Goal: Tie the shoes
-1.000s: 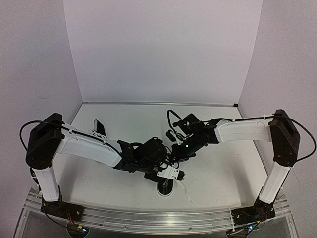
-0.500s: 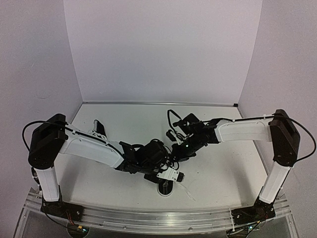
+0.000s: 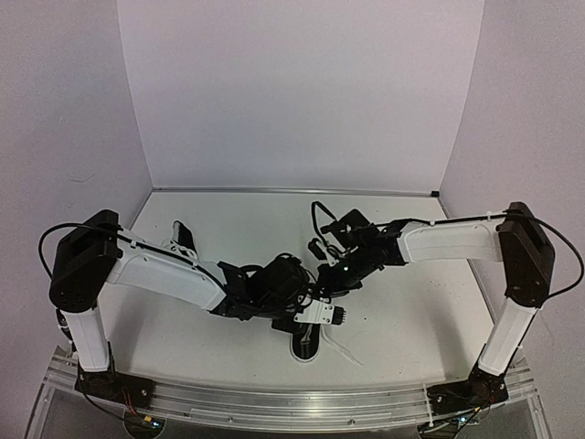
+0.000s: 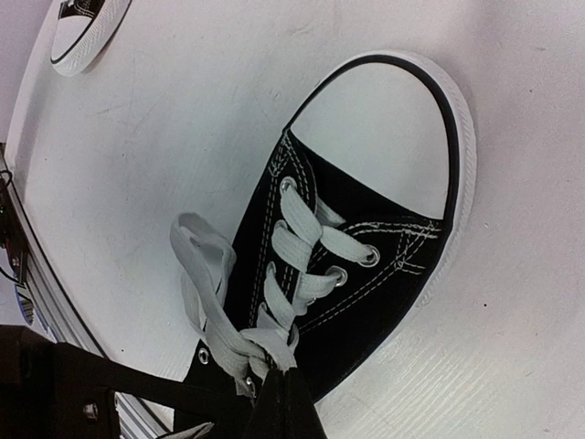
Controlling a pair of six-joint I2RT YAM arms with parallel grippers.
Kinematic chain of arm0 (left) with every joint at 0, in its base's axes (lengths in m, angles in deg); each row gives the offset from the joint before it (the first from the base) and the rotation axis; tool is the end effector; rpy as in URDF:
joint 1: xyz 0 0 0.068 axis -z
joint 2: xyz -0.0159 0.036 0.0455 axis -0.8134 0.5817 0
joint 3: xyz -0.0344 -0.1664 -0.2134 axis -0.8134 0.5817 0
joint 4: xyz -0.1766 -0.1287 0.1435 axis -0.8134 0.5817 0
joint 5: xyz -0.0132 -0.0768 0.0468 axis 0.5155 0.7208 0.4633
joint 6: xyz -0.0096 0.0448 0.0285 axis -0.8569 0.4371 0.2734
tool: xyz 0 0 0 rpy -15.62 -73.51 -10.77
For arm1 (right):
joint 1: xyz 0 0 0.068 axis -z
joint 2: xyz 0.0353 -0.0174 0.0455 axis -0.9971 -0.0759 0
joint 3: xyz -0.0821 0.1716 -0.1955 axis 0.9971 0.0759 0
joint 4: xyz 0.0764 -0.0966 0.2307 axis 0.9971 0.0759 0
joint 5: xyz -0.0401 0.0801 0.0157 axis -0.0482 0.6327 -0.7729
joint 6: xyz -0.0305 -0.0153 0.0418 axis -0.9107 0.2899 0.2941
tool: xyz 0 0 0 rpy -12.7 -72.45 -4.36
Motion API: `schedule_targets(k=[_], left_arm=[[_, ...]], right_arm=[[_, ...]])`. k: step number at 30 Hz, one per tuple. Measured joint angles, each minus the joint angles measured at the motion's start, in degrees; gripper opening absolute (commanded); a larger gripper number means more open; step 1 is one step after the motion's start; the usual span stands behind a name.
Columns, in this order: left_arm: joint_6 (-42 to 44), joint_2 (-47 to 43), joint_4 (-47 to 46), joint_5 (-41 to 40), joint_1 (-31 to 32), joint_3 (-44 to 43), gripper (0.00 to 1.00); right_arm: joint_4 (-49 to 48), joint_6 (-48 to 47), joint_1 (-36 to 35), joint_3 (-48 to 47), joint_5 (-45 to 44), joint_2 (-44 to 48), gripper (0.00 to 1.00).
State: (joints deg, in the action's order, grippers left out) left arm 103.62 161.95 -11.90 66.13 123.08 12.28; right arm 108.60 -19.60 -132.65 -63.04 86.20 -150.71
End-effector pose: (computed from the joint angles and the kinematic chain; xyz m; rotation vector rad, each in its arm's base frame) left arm 0.1490 -0.3713 0.1656 1.9590 1.2928 -0.0653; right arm 0.2444 0.2832 0.1900 -0.7965 2.6014 0.9418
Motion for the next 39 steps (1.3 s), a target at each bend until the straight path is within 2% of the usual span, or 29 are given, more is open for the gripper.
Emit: schedule_targets(k=[23,39], left_arm=[[-5.8,-0.4,-7.5,-1.5,-2.3,3.4,0.0],[-9.4,-4.6,-14.1,-0.5,-4.2,9.0,0.0]], right_arm=[[-2.7,2.1,0.4,1.5,-0.4,2.0,0.0],[-3.7,3.9,-0.3,4.7,0.1,2.4,0.0]])
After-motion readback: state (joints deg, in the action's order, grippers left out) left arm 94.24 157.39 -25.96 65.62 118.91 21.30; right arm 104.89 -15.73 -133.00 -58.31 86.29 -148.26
